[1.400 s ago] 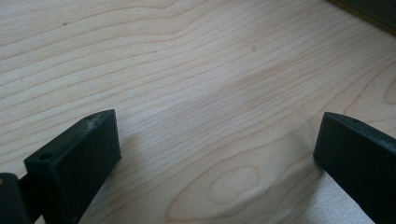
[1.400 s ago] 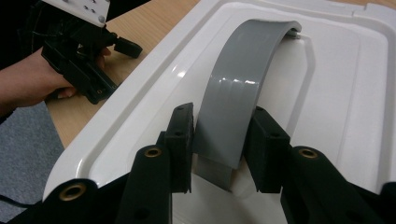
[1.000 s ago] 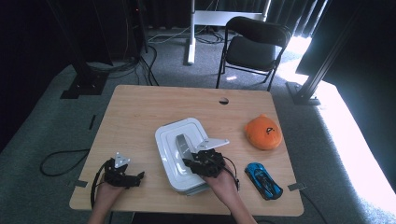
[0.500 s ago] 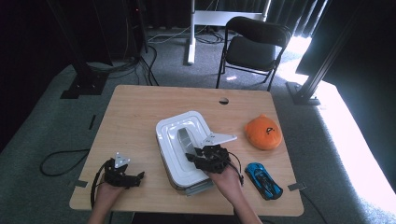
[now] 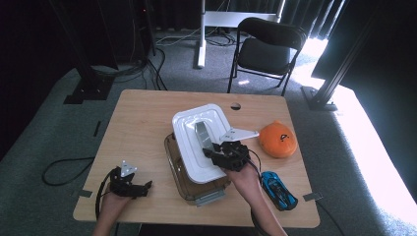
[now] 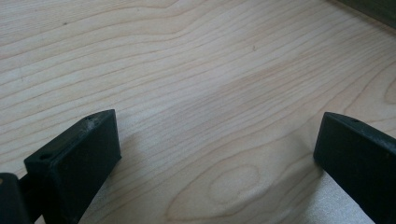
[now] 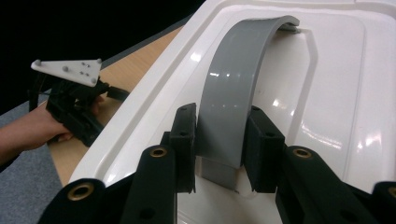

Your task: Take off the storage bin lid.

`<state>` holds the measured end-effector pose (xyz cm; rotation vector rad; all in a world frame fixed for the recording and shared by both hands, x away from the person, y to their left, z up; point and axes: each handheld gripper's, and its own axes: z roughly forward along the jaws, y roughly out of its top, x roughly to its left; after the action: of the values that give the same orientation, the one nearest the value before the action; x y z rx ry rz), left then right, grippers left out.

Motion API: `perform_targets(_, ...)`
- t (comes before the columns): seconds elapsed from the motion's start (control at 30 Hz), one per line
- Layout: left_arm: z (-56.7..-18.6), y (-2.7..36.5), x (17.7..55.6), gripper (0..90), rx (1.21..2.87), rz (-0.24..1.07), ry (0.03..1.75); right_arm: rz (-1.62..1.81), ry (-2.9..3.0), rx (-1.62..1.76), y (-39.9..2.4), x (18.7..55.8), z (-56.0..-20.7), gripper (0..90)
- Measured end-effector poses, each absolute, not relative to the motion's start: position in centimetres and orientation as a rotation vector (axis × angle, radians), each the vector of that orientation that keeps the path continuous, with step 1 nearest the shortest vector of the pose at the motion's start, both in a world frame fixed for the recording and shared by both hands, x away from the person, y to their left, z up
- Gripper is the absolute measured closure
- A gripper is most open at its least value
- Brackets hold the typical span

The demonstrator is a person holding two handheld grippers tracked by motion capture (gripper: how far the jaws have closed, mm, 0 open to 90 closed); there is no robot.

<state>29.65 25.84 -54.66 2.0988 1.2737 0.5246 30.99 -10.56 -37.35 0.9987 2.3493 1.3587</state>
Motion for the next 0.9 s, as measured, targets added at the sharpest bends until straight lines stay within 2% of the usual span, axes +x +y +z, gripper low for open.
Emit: perform_targets(0.9, -54.7, 25.8, 29.6, 0.8, 2.098, 0.526, 1.274, 1.351, 2.197, 1.154, -15.2, 36.4, -36.9, 68.5)
